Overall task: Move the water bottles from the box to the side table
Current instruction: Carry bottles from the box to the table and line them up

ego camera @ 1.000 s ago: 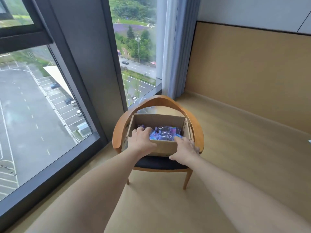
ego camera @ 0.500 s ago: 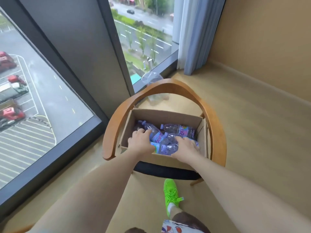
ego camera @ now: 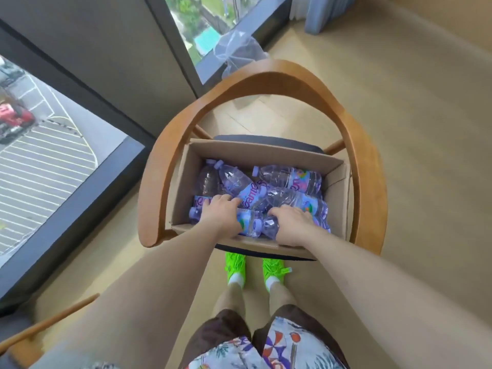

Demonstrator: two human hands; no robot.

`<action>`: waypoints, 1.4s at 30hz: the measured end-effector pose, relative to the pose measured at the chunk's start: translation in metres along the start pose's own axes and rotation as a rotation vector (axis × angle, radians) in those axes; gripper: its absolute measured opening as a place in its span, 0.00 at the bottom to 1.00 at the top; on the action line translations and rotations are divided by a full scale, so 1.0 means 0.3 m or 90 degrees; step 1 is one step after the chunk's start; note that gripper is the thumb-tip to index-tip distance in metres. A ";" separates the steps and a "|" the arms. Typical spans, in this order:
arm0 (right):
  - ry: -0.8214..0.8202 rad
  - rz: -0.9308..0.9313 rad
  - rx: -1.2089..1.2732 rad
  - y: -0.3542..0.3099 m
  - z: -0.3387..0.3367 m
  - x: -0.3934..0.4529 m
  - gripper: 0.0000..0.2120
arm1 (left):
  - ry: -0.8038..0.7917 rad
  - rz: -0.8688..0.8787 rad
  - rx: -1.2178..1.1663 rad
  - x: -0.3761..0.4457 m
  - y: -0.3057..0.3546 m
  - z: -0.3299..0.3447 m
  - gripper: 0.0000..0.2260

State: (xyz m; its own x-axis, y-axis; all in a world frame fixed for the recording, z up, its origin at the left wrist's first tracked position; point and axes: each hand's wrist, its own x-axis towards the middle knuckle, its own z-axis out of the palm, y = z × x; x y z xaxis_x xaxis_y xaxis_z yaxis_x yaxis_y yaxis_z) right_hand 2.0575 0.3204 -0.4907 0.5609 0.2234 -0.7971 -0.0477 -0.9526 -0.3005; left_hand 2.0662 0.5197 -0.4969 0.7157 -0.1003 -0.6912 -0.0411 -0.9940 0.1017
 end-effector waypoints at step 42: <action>0.425 -0.241 0.365 -0.439 -0.629 -0.202 0.20 | 0.313 -0.195 -0.578 -0.343 -0.138 -0.705 0.27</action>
State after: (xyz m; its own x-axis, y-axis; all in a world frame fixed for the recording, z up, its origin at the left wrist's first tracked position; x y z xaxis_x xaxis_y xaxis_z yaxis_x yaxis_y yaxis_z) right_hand 2.1856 0.3934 -0.3039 0.9691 0.1628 -0.1852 -0.0650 -0.5557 -0.8288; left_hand 2.1417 0.5806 -0.2785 0.8176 0.3776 -0.4347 0.5758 -0.5484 0.6065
